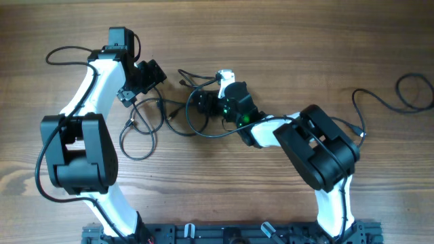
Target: Untangle cables
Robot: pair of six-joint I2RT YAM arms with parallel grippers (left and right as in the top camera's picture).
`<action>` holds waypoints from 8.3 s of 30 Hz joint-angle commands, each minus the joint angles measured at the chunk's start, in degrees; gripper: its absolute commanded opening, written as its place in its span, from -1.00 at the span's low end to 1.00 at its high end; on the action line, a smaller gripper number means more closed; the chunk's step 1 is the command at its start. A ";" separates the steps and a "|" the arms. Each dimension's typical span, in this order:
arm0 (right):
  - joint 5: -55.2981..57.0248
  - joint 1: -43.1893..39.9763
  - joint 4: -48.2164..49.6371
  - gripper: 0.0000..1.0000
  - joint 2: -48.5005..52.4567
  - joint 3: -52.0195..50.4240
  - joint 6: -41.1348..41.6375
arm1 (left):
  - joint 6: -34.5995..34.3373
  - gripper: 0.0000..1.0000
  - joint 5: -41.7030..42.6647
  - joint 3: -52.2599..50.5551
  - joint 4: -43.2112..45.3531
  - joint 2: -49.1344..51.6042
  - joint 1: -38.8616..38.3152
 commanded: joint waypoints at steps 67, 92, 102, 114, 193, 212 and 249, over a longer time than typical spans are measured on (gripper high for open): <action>35.15 -9.22 -49.92 -0.92 -46.42 9.75 -20.96 | -0.83 1.00 3.45 -0.55 0.59 0.90 0.24; 21.68 -44.39 -52.11 -0.92 -24.46 9.70 -11.98 | -0.83 1.00 3.45 -0.55 0.92 0.90 -0.79; 12.70 -45.70 -51.95 0.14 -17.90 9.70 -12.02 | -0.81 1.00 3.41 -0.55 1.64 0.90 -1.99; 4.42 -45.68 -67.01 1.00 -17.90 9.70 -12.00 | -0.81 1.00 3.41 -0.55 1.64 0.90 -1.99; -24.37 -3.85 -53.51 0.60 -17.53 9.64 -14.38 | -2.54 -0.78 51.25 -9.01 4.44 0.76 -1.90; -18.23 -2.60 -55.69 -0.91 -17.53 9.64 -12.96 | -2.10 -0.64 62.51 -9.01 4.70 0.76 -1.88; 35.95 -3.21 -65.96 -0.91 -31.95 22.91 -27.36 | -2.14 0.96 7.91 -9.01 10.49 0.79 -1.88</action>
